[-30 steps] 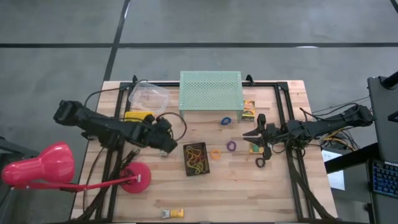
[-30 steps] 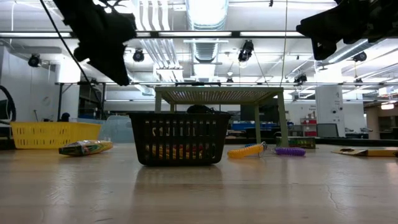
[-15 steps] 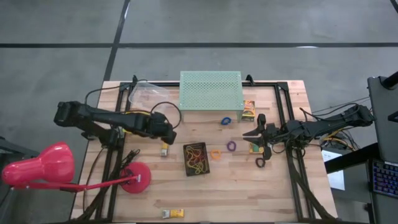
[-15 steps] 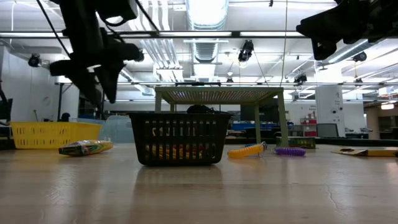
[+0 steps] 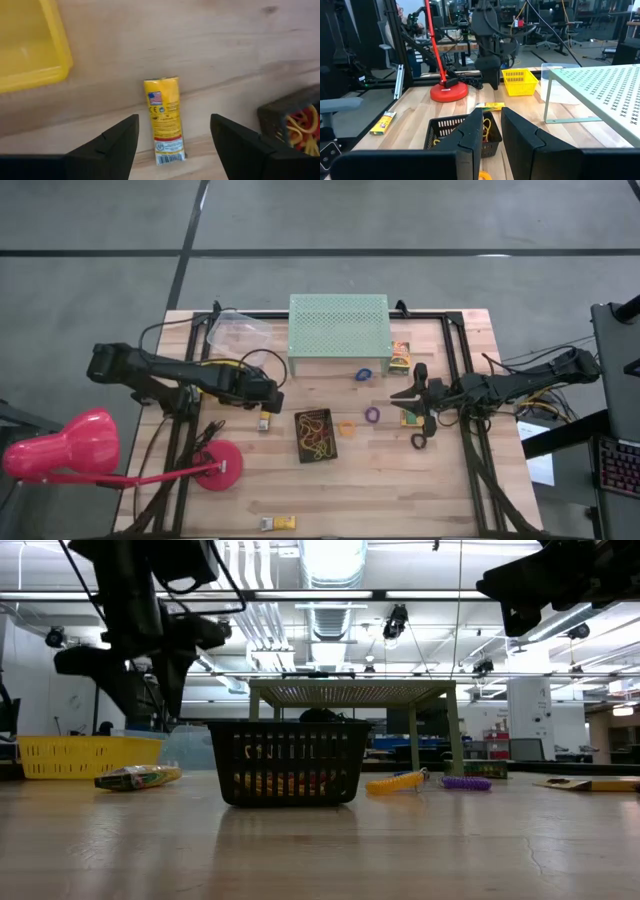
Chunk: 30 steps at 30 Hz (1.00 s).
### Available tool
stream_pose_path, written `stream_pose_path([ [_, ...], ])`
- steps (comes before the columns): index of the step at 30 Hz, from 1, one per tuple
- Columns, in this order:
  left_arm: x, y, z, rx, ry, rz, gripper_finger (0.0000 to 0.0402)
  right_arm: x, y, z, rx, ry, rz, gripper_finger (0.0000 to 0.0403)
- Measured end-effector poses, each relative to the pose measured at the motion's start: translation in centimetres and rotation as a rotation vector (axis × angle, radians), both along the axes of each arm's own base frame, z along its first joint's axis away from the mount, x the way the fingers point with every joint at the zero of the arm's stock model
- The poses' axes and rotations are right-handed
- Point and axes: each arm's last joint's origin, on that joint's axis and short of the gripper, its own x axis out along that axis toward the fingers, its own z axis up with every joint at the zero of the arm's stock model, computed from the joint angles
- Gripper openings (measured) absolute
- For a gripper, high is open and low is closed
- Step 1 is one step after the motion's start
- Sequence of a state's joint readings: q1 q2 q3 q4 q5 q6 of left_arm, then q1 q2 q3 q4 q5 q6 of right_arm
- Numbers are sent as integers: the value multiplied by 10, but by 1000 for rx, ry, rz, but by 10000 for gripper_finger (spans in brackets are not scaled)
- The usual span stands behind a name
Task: Pick & Place Office Desk Supplies
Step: Put the top small crayon box into the transparent bin
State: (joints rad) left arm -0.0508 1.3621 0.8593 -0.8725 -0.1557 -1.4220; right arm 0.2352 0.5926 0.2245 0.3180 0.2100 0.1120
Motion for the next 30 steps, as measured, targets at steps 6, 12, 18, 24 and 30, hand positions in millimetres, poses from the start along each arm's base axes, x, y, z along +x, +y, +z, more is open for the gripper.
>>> stream_pose_path([
  [6,6,-2,-22,-73,2,4,248,0,0,0,0,0,0,68],
  [12,15,-4,-42,-104,70,-14,248,0,0,0,-1,3,0,68],
  [18,21,-5,-53,-108,87,-34,247,0,0,-1,-2,7,0,68],
  [24,23,-5,-61,-95,118,-34,247,0,0,-1,-2,8,0,68],
  [30,24,-4,-68,-93,147,-37,239,0,0,-1,-2,8,0,68],
])
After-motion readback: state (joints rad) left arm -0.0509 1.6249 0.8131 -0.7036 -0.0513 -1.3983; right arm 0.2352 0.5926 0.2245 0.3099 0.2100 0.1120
